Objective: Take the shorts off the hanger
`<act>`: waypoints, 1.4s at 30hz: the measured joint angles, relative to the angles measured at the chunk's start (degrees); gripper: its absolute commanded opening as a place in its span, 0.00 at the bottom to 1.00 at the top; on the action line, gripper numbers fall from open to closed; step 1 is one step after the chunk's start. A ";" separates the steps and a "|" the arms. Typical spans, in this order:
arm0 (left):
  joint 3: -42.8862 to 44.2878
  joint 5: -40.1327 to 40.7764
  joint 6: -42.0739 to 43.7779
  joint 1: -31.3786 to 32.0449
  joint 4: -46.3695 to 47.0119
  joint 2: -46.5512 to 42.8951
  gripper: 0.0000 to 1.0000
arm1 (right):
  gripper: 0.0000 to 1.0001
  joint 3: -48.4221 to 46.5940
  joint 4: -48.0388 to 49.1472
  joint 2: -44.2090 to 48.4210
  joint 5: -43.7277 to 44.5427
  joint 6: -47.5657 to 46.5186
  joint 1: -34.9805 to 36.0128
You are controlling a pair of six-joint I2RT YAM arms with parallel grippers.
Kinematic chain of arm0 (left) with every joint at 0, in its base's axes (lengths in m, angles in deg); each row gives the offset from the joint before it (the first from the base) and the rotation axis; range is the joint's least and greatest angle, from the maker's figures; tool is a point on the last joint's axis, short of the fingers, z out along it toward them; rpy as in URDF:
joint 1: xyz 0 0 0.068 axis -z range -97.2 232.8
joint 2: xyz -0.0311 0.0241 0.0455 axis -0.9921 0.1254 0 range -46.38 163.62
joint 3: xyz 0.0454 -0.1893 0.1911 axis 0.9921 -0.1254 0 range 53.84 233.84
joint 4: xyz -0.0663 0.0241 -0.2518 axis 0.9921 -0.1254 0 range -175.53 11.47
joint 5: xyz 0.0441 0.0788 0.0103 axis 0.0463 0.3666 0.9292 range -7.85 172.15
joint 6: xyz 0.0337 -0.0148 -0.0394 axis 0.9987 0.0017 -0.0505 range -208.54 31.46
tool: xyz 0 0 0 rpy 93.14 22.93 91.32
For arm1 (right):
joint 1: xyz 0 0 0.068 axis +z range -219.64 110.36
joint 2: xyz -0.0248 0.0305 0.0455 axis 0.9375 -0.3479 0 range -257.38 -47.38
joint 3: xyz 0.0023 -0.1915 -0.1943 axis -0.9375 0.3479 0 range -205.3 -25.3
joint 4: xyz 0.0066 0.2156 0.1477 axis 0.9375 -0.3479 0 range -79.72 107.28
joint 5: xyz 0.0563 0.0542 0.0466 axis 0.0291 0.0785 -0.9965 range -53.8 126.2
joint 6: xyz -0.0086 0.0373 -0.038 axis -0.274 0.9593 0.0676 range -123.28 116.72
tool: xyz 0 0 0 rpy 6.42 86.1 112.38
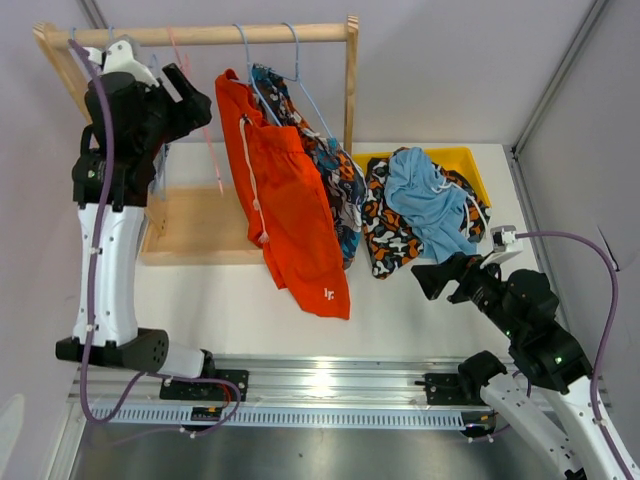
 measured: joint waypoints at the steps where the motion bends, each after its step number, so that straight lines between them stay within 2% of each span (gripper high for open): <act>1: 0.15 -1.33 -0.26 0.00 -0.07 -1.11 0.85 | 0.99 -0.59 -0.52 -0.04 0.07 -0.07 0.00; 7: 1.11 -8.87 -2.99 1.01 1.07 -6.10 0.88 | 0.99 -4.39 -2.84 0.09 1.27 -0.70 0.02; 13: 4.42 -10.97 -3.06 8.07 1.07 -5.51 0.88 | 0.99 -4.68 -4.94 1.36 2.12 -0.68 0.02; 20: 4.24 -9.73 -2.97 12.76 0.57 -1.36 0.87 | 0.99 -4.68 -5.97 1.75 2.38 -0.68 0.02; 28: -1.55 -6.69 -3.15 14.27 1.64 1.97 0.82 | 0.99 -4.68 -6.12 2.36 2.56 -0.70 0.02; 39: -2.38 -4.46 -4.04 15.21 5.20 6.56 0.78 | 1.00 -4.68 -6.14 2.38 2.54 -0.72 0.02; 42: -2.32 -3.58 -4.15 15.43 5.81 6.80 0.72 | 0.99 -4.68 -6.14 2.36 2.54 -0.74 0.02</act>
